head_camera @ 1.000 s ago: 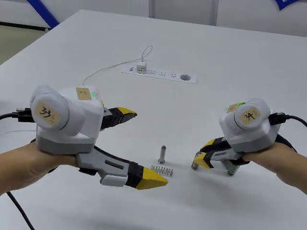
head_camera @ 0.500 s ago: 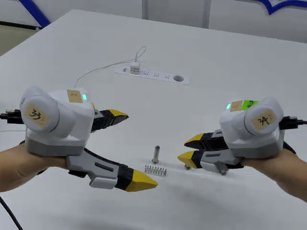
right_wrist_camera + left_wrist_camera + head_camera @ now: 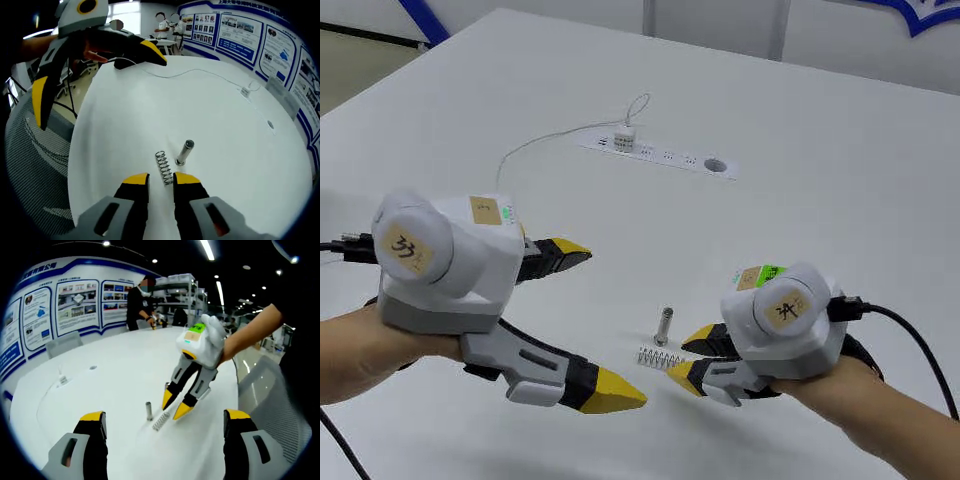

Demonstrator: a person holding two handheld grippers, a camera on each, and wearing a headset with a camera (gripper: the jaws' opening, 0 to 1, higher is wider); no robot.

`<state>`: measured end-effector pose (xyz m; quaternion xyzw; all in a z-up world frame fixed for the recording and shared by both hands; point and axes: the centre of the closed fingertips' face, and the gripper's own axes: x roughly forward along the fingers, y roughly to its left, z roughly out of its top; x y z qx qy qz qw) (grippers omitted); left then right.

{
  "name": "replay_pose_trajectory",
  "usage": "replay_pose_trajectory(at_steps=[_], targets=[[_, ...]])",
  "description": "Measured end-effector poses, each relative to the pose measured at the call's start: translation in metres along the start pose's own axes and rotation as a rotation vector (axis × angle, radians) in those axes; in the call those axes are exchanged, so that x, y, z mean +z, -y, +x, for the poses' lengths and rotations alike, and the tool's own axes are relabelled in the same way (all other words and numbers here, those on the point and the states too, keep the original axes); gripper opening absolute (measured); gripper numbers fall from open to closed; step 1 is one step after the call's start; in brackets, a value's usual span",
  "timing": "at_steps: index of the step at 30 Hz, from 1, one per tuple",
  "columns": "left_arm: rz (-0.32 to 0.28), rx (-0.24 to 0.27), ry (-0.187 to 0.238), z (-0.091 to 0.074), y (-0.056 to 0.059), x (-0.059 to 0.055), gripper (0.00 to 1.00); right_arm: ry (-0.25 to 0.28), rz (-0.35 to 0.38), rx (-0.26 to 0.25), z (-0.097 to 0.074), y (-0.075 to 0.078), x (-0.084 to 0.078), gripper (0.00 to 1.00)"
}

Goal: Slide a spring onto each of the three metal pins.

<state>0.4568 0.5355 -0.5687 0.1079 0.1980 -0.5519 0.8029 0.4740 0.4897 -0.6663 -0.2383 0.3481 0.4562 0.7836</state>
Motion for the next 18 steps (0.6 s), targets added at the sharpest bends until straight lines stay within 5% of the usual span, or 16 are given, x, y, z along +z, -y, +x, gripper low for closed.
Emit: replay_pose_trajectory(at_steps=[6, 18], targets=[[0.003, 0.002, -0.016, -0.003, -0.001, -0.006, 0.99, -0.041, -0.014, -0.033, 0.012, 0.009, -0.007, 0.19], [-0.009, 0.016, -0.028, -0.007, -0.003, -0.014, 0.98, -0.057, 0.012, 0.000, 0.019, 0.005, -0.010, 0.17]])
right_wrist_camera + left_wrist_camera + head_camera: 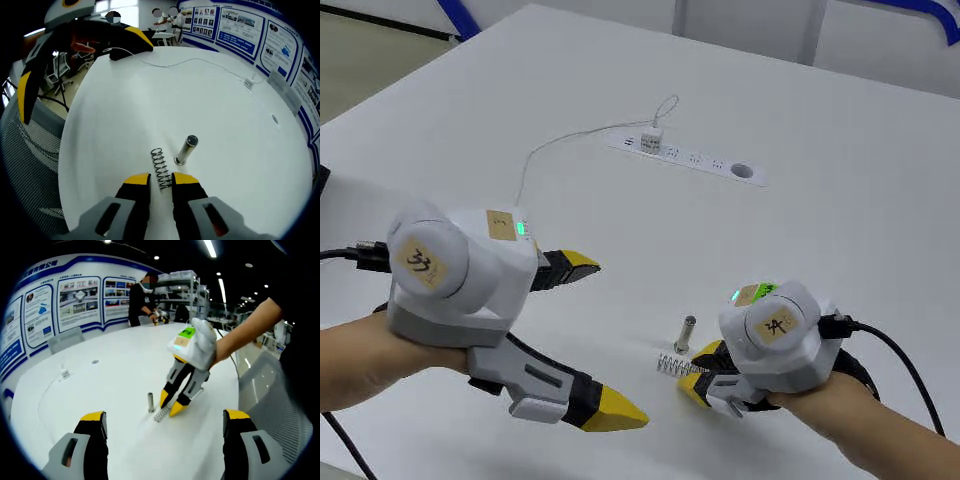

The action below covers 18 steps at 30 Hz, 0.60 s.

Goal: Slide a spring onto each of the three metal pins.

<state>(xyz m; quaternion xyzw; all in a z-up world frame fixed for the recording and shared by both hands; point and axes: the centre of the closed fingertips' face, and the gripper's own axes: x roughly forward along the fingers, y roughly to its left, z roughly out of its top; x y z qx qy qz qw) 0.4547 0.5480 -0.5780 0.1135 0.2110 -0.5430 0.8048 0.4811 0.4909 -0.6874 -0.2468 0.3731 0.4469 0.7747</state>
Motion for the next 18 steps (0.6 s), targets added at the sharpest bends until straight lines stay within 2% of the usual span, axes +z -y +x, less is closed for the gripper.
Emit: replay_pose_trajectory(at_steps=[5, 9, 11, 15, 18], targets=[[0.000, 0.001, 0.006, -0.001, 0.000, 0.003, 0.98, -0.001, -0.009, 0.012, 0.000, -0.001, 0.000, 0.16], [0.000, 0.009, 0.011, -0.002, -0.001, 0.006, 0.98, 0.005, 0.022, 0.040, 0.000, -0.004, -0.001, 0.12], [0.000, 0.010, 0.016, -0.002, 0.001, 0.008, 0.98, 0.006, 0.026, 0.038, 0.000, -0.005, -0.002, 0.12], [0.011, -0.001, 0.007, 0.000, 0.007, 0.010, 0.97, -0.007, 0.008, 0.026, 0.000, -0.006, -0.001, 0.11], [0.022, -0.008, 0.004, -0.001, 0.011, 0.011, 0.95, -0.013, -0.016, 0.039, -0.005, -0.011, -0.001, 0.11]])
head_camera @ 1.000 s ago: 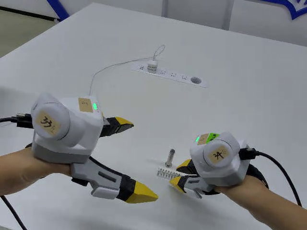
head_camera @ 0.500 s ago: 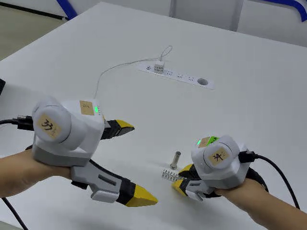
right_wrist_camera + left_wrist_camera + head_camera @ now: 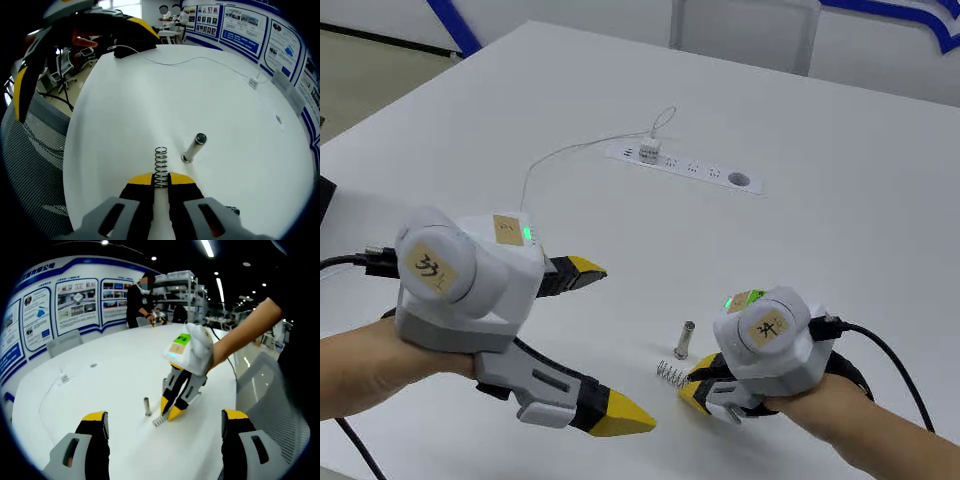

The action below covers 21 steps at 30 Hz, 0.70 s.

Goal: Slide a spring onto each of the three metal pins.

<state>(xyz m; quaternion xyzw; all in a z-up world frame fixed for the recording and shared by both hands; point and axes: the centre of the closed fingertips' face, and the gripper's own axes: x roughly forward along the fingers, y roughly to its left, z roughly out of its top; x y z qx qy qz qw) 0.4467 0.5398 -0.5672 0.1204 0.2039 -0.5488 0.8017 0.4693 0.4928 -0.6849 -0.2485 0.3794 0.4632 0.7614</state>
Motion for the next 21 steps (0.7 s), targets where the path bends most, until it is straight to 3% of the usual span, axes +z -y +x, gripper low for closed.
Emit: replay_pose_trajectory(at_steps=[11, 21], targets=[[0.015, -0.008, 0.014, 0.003, 0.009, 0.008, 0.88, 0.033, -0.066, 0.003, -0.041, -0.005, 0.008, 0.11], [0.062, -0.040, 0.015, 0.012, 0.025, 0.020, 0.80, 0.096, -0.172, 0.020, -0.094, -0.021, 0.033, 0.11]])
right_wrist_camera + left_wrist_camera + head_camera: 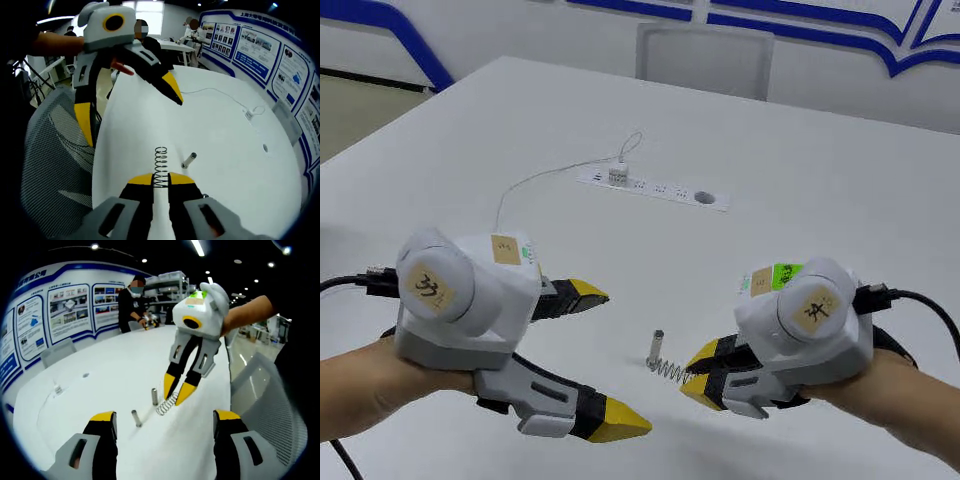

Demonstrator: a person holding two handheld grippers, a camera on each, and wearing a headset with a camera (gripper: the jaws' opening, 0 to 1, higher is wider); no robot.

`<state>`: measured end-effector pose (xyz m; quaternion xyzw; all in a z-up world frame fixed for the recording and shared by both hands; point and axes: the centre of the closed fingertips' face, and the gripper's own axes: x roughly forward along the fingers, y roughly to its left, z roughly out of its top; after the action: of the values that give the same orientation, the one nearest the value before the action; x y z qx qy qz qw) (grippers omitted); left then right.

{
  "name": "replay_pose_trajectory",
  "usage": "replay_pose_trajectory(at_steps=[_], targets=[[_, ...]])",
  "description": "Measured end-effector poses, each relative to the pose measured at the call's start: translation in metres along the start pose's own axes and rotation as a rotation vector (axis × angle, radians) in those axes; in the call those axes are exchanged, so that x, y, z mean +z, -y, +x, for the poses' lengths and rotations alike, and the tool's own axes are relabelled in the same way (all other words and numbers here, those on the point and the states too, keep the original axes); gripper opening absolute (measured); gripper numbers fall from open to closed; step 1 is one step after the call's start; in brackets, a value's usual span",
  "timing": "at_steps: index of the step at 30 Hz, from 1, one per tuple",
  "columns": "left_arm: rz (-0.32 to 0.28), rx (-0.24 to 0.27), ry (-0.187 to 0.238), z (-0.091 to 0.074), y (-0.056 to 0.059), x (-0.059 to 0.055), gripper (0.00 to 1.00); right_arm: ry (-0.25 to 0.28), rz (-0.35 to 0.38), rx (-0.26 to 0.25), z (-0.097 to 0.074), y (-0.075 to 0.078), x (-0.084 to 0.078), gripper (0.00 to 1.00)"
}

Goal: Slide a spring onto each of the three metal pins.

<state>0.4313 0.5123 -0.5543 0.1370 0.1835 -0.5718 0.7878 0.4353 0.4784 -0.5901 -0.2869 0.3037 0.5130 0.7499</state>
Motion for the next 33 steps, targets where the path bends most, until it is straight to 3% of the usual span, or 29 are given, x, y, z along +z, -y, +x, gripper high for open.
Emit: replay_pose_trajectory(at_steps=[8, 13, 19, 24, 33], targets=[[0.019, -0.011, 0.014, 0.004, 0.009, 0.011, 0.72, 0.021, -0.043, 0.010, -0.018, -0.015, 0.008, 0.11], [0.055, -0.016, -0.007, 0.008, 0.018, 0.011, 0.70, 0.017, -0.069, 0.015, -0.026, -0.021, 0.004, 0.11], [0.099, -0.011, 0.013, 0.012, 0.027, 0.017, 0.60, 0.022, -0.086, 0.025, -0.036, -0.025, 0.003, 0.11], [0.099, -0.024, 0.020, 0.016, 0.030, 0.020, 0.48, 0.024, -0.106, 0.027, -0.040, -0.027, 0.002, 0.11], [0.116, -0.090, 0.015, 0.028, 0.041, 0.023, 0.31, 0.036, -0.149, 0.063, -0.043, -0.035, 0.001, 0.11]])
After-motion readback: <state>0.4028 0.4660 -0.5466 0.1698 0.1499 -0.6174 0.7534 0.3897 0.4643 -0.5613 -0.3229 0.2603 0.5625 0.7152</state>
